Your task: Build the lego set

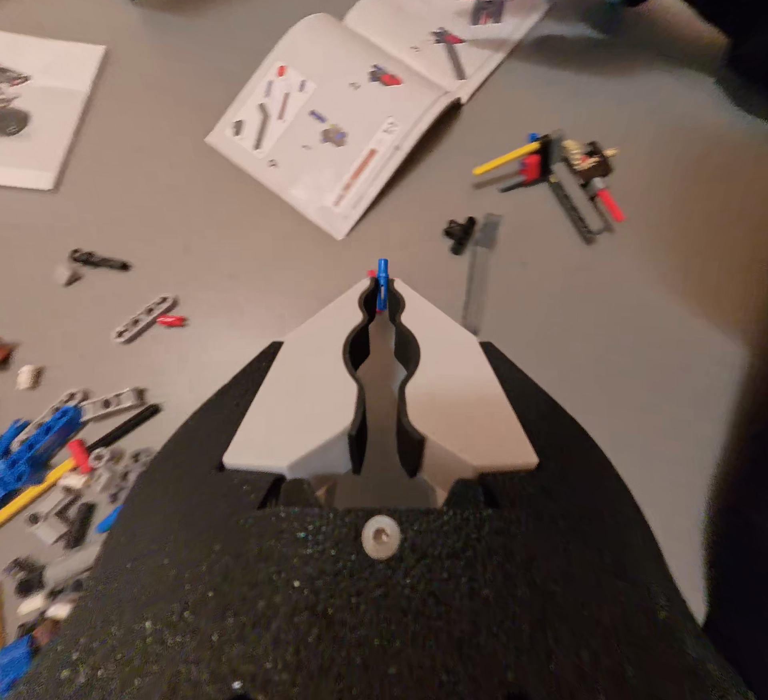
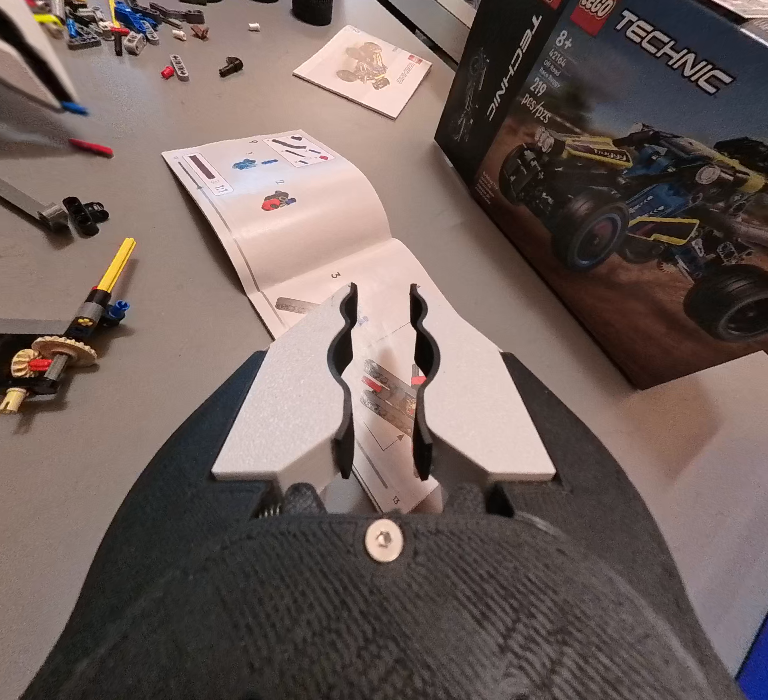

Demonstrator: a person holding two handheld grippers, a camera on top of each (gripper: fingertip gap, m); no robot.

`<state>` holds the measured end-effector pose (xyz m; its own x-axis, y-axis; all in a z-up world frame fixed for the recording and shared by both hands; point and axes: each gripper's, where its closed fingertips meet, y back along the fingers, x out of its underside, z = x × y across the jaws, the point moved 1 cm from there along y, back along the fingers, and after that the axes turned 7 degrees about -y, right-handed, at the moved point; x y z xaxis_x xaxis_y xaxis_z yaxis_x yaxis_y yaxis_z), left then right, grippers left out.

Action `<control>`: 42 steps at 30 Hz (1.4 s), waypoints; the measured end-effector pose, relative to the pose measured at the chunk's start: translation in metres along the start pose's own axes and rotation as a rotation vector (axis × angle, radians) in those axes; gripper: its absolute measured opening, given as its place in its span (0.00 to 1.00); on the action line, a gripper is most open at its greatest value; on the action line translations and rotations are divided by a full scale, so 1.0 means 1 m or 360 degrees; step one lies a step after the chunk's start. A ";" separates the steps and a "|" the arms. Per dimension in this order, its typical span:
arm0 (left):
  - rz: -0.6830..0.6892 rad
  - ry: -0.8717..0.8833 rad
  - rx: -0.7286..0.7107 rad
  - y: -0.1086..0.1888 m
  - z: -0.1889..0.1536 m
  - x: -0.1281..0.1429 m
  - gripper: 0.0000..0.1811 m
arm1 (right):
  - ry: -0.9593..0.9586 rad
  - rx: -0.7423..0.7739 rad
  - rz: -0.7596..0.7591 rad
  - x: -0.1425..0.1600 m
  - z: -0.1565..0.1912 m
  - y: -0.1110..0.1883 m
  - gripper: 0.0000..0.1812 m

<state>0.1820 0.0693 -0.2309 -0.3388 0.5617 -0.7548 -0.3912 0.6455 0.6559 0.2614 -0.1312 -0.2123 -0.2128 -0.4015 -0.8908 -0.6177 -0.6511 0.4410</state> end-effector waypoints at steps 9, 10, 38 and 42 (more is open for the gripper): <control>0.0055 -0.0084 0.0075 -0.024 -0.033 0.003 0.01 | 0.0027 0.0000 0.0018 0.001 0.002 -0.001 0.13; 0.0060 -0.0082 0.0074 -0.025 -0.034 0.004 0.01 | 0.0027 0.0001 0.0020 0.002 0.002 -0.001 0.13; 0.0186 0.0172 -0.0792 0.027 0.084 0.042 0.01 | 0.0060 -0.0004 0.0046 0.004 0.004 -0.003 0.13; 0.0214 0.0177 -0.0804 0.031 0.091 0.045 0.11 | 0.0039 -0.0013 0.0028 0.002 0.004 -0.002 0.13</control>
<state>0.2324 0.1610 -0.2443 -0.4921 0.5465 -0.6777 -0.6920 0.2268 0.6854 0.2594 -0.1283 -0.2157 -0.2049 -0.4285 -0.8800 -0.6079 -0.6489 0.4576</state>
